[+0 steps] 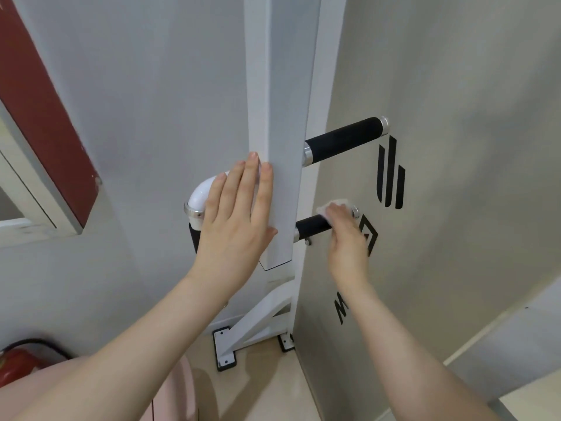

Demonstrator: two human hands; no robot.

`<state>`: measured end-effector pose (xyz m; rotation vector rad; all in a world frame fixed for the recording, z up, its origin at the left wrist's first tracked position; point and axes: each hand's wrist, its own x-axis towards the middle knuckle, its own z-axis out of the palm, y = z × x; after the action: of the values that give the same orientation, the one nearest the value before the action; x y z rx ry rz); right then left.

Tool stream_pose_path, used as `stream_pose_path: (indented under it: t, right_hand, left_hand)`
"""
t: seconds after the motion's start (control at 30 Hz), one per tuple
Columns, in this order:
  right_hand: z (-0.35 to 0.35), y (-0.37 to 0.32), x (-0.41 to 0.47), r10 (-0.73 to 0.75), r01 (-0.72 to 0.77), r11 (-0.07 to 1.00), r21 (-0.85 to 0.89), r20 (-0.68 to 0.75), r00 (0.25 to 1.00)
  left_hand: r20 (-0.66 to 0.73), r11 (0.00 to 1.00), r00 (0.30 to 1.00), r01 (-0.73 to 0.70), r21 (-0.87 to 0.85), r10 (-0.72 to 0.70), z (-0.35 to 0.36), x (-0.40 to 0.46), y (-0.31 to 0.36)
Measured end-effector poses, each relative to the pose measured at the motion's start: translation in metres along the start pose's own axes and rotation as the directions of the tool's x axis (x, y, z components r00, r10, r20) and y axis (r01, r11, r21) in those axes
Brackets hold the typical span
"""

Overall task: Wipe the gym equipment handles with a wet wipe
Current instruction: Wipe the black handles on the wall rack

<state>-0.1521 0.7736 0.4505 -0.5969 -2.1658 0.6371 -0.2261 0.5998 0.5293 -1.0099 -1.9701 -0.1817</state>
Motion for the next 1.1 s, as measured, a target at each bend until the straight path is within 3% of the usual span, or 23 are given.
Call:
stream_pose_path:
  t: [0.13, 0.17, 0.23, 0.3, 0.37, 0.47, 0.5, 0.53, 0.6, 0.67, 0.7, 0.77, 0.8, 0.83, 0.97, 1.03, 1.1]
  right_hand:
    - [0.029, -0.025, -0.023, -0.263, 0.263, 0.965, 0.005, 0.007, 0.965]
    - [0.026, -0.019, -0.018, -0.217, 0.218, 0.975, 0.036, -0.014, 0.976]
    - [0.016, -0.005, -0.006, 0.053, -0.043, 0.99, 0.135, -0.072, 0.996]
    - [0.011, -0.002, 0.003, 0.253, -0.215, 0.951, 0.223, -0.157, 0.955]
    - [0.017, -0.02, -0.004, 0.251, -0.205, 0.946, 0.252, -0.168, 0.953]
    - [0.034, -0.038, -0.033, 0.013, 0.023, 0.963, 0.269, -0.131, 0.991]
    - [0.038, -0.036, -0.036, 0.005, 0.035, 0.958, 0.286, -0.139, 0.99]
    - [0.038, -0.031, -0.032, 0.089, -0.03, 0.946, 0.323, -0.168, 0.982]
    - [0.033, -0.024, -0.018, 0.451, -0.312, 0.809, 0.497, -0.185, 0.873]
    - [0.032, -0.028, -0.01, 0.725, -0.545, 0.508, 0.667, 0.012, 0.689]
    - [0.036, -0.032, -0.011, 0.755, -0.592, 0.294, 0.75, 0.197, 0.625]
    - [0.043, -0.041, -0.009, 0.617, -0.554, -0.167, 0.815, 0.525, 0.586]
    - [0.041, -0.038, -0.002, 0.554, -0.505, -0.318, 0.802, 0.59, 0.587]
    - [0.036, -0.033, 0.008, 0.531, -0.463, -0.398, 0.792, 0.61, 0.588]
    - [0.01, -0.005, 0.03, 0.538, -0.356, -0.455, 0.816, 0.571, 0.62]
    - [0.016, -0.005, 0.009, 0.436, -0.476, -0.41, 0.778, 0.625, 0.647]
    - [0.019, -0.011, -0.006, 0.333, -0.615, -0.356, 0.704, 0.71, 0.621]
  left_hand:
    - [-0.04, 0.999, 0.999, 0.032, 0.005, -0.031, 0.007, 0.001, 0.002]
    - [-0.045, 0.999, 0.998, 0.037, 0.008, -0.037, 0.008, 0.001, 0.002]
    - [-0.047, 0.999, 0.998, 0.039, 0.013, -0.038, 0.011, 0.0, 0.0]
    - [-0.046, 0.999, 0.998, 0.032, 0.019, -0.031, 0.013, 0.0, 0.0]
    - [-0.045, 0.999, 0.998, 0.033, 0.022, -0.032, 0.014, 0.001, 0.0]
    - [-0.059, 0.999, 0.998, 0.039, 0.021, -0.038, 0.017, 0.002, -0.001]
    - [-0.062, 0.999, 0.997, 0.038, 0.023, -0.036, 0.018, 0.003, -0.001]
    - [-0.064, 0.999, 0.997, 0.038, 0.024, -0.036, 0.018, 0.003, -0.002]
    - [-0.067, 0.999, 0.997, 0.039, 0.03, -0.037, 0.019, 0.004, -0.002]
    - [-0.07, 0.998, 0.997, 0.042, 0.036, -0.039, 0.019, 0.003, -0.001]
    - [-0.073, 0.999, 0.997, 0.041, 0.034, -0.038, 0.019, 0.003, 0.0]
    - [-0.085, 0.999, 0.996, 0.04, 0.029, -0.037, 0.018, 0.003, -0.001]
    - [-0.09, 0.999, 0.995, 0.037, 0.028, -0.034, 0.017, 0.003, -0.001]
    - [-0.091, 0.999, 0.995, 0.031, 0.029, -0.028, 0.016, 0.002, -0.001]
    - [-0.09, 0.999, 0.996, 0.019, 0.036, -0.015, 0.013, 0.0, 0.0]
    - [-0.091, 0.999, 0.996, 0.028, 0.037, -0.024, 0.013, 0.0, 0.001]
    - [-0.093, 0.999, 0.995, 0.033, 0.039, -0.029, 0.014, -0.001, 0.001]
